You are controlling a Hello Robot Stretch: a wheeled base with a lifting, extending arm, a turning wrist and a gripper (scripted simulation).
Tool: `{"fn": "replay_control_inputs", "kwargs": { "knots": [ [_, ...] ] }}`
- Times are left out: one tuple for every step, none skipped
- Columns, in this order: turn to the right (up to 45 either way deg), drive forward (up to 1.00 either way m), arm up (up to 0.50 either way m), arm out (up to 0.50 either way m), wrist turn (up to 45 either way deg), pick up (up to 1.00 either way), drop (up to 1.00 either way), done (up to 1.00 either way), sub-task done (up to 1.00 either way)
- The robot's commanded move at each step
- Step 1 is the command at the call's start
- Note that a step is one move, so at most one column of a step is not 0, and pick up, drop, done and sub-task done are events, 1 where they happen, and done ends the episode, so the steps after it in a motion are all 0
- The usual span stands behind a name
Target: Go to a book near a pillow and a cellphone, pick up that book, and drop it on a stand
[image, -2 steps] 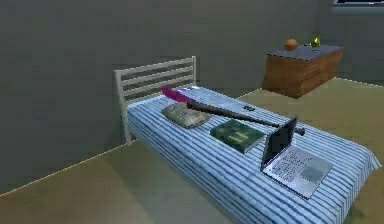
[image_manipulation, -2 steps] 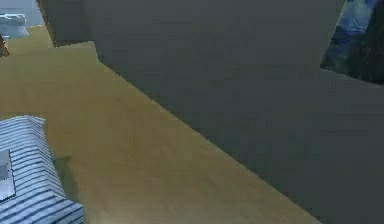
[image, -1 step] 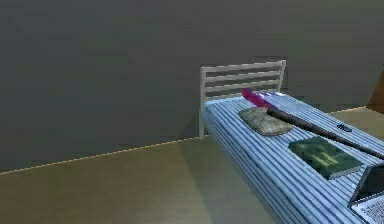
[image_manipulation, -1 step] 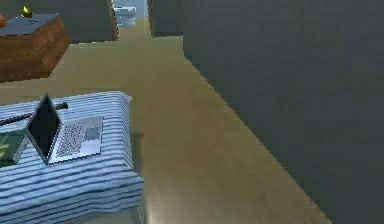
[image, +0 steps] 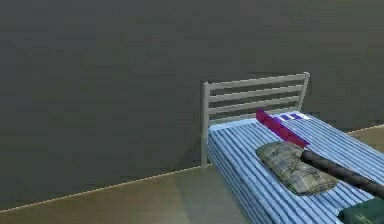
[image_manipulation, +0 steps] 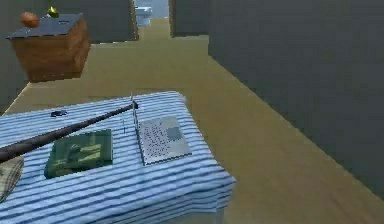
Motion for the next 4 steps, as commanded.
{"fn": "replay_control_inputs", "kwargs": {
  "knots": [
    [45.0,0.0,0.0,0.0,0.0,0.0,0.0,0.0,0.0],
    [45.0,0.0,0.0,0.0,0.0,0.0,0.0,0.0,0.0],
    [45.0,0.0,0.0,0.0,0.0,0.0,0.0,0.0,0.0],
    [39.0,0.0,0.0,0.0,0.0,0.0,0.0,0.0,0.0]
  ]
}}
